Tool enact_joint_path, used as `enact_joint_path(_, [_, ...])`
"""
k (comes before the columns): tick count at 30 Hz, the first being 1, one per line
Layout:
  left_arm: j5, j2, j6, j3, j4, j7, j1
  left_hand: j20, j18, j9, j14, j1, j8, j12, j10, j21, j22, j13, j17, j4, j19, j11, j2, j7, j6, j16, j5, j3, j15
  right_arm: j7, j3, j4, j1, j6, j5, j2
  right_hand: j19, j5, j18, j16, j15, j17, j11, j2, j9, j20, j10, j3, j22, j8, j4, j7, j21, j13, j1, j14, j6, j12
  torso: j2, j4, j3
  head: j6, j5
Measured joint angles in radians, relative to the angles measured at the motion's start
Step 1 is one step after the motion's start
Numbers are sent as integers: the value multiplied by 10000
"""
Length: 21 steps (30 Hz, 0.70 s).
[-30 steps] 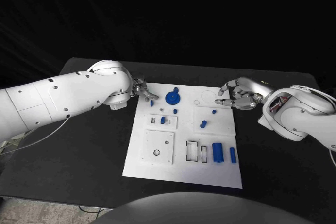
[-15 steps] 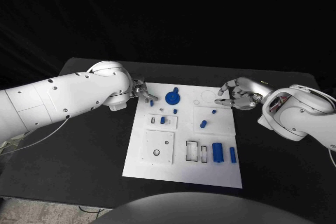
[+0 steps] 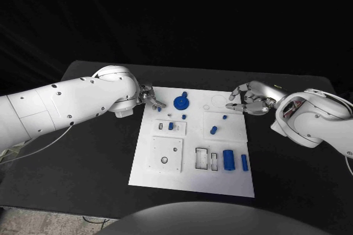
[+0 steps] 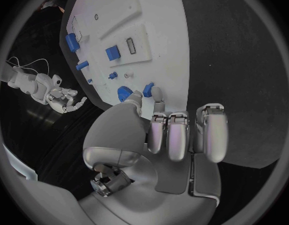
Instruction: Assemble the parts on the task board
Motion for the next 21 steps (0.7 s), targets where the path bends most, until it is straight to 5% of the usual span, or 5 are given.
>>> enact_joint_path(8, [49, 23, 5, -12, -41, 53, -21, 0, 0, -11, 0, 171, -76, 0, 0, 0, 0, 0, -1, -95, 0, 0, 67, 0, 0, 0, 418, 40, 0, -3, -3, -8, -3, 5, 1, 3, 0, 105, 0, 0, 0, 0, 0, 39, -33, 0, 0, 0, -1, 0, 0, 36, 0, 0, 39, 0, 36, 0, 4, 8, 0, 0, 5])
enact_joint_path(21, [126, 13, -22, -30, -55, 207, -40, 0, 1, -27, 0, 628, -250, 0, 0, -38, -1, 0, -3, -321, 0, 0, 51, 0, 0, 0, 1632, 267, 0, -7, -3, -28, -5, 20, 11, -5, 0, 432, 0, -1, 0, -1, 0, 116, -110, 0, 0, 0, -1, -41, 0, 3, -78, -1, 120, 0, 69, 0, 4, 9, -1, 0, 25])
